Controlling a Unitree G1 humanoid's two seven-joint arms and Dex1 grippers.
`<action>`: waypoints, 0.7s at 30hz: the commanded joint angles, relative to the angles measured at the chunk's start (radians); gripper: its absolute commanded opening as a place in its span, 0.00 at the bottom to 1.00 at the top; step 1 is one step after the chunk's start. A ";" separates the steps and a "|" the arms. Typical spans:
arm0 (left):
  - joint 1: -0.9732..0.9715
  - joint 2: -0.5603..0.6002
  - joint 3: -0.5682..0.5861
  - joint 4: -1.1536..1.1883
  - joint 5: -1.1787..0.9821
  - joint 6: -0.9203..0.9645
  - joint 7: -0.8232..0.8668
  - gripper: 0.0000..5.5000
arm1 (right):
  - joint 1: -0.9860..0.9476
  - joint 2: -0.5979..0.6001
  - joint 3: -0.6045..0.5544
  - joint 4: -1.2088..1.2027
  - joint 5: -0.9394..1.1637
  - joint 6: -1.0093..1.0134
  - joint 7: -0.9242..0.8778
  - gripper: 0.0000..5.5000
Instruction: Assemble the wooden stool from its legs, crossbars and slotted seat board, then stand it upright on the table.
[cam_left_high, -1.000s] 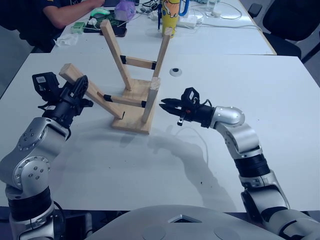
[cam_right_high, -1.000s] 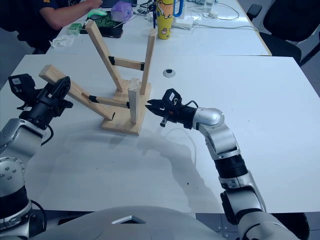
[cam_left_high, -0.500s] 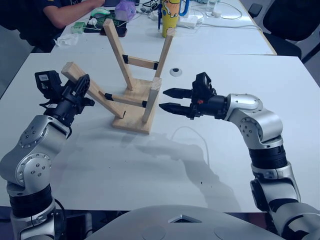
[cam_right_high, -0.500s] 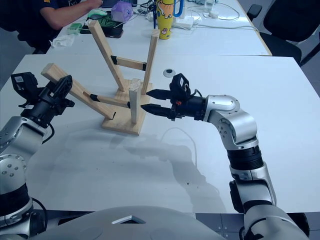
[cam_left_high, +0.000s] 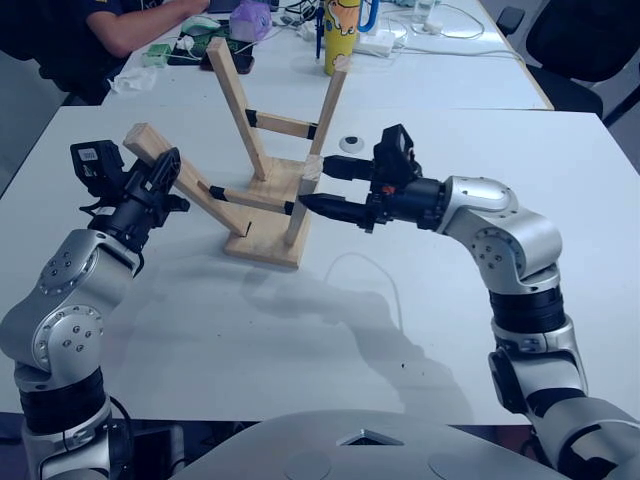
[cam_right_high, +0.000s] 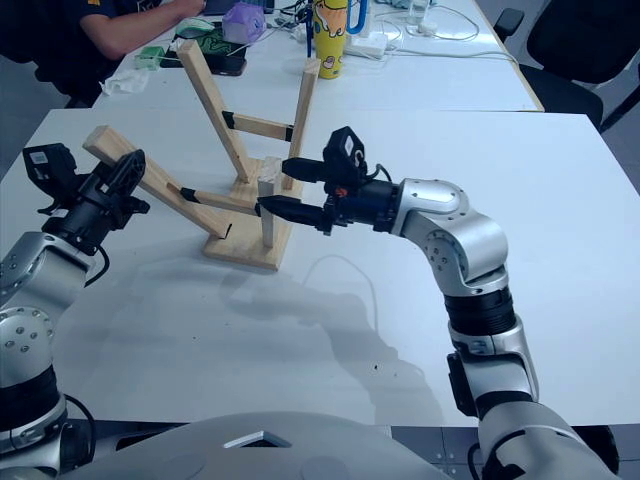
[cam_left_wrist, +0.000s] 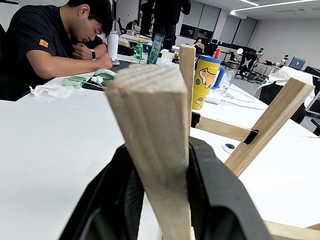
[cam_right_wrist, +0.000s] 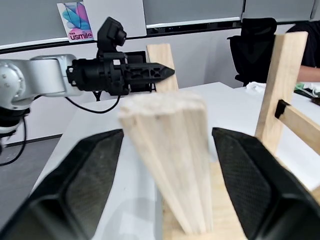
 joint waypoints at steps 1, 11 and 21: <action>0.028 0.004 -0.042 0.023 0.057 0.070 0.011 0.19 | -0.023 0.035 0.036 0.060 -0.055 -0.048 -0.034 0.60; 0.026 0.000 -0.042 0.025 0.068 0.068 0.008 0.19 | -0.037 0.056 0.047 0.068 -0.066 -0.069 -0.033 0.48; 0.032 0.001 -0.045 0.035 0.087 0.062 0.004 0.19 | -0.021 0.038 0.028 0.063 -0.053 -0.086 -0.005 0.42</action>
